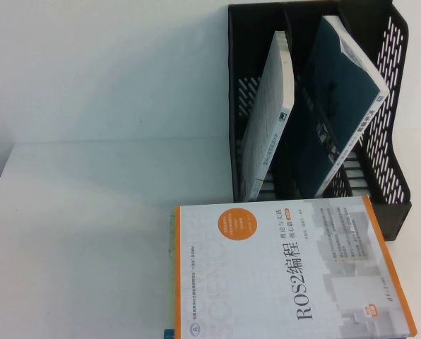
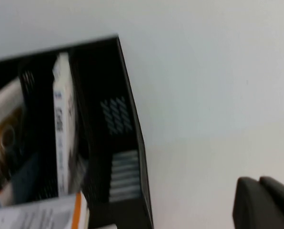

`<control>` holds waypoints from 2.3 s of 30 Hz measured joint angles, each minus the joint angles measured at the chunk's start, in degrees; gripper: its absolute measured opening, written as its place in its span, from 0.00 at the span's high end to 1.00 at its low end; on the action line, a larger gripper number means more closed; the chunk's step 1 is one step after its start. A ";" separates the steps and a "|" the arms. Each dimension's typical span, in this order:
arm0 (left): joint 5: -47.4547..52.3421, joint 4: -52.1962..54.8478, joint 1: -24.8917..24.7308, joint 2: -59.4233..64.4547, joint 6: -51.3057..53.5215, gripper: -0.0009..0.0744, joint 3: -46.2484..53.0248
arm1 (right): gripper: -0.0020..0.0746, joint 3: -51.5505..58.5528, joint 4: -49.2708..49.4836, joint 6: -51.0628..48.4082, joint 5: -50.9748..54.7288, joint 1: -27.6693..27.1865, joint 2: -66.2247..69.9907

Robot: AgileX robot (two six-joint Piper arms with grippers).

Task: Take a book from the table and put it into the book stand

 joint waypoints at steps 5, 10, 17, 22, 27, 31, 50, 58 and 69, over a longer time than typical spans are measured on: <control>-1.78 -1.24 0.00 8.70 -8.04 0.99 3.64 | 0.96 -0.25 1.46 -2.21 2.95 0.00 6.33; -1.53 -3.44 0.00 20.51 -14.37 0.99 2.69 | 0.96 -0.25 5.95 -2.21 1.81 0.00 11.64; 4.83 -6.05 0.00 34.39 -13.92 0.99 -3.96 | 0.96 -7.00 8.71 -2.85 7.42 0.00 25.46; 13.63 -14.18 -3.24 42.14 -1.88 0.99 -9.26 | 0.96 -14.24 11.10 -9.23 16.35 0.00 38.79; 23.19 -33.39 -8.25 48.74 21.01 0.99 -13.96 | 0.96 -17.96 20.73 -20.53 20.42 0.00 49.94; 26.53 -49.50 -9.13 51.03 34.49 0.99 -15.11 | 0.96 -18.19 29.71 -29.44 20.41 0.21 55.53; 28.19 -65.06 -9.13 53.50 43.86 0.74 -15.53 | 0.96 -20.05 35.76 -33.93 14.31 13.18 65.76; 25.04 -69.91 -9.13 53.62 45.03 0.40 -15.53 | 0.96 -22.02 36.02 -34.04 13.18 14.22 66.62; 46.67 -82.64 8.68 63.61 55.37 0.37 -15.53 | 0.96 -25.42 36.32 -34.25 14.68 15.50 71.68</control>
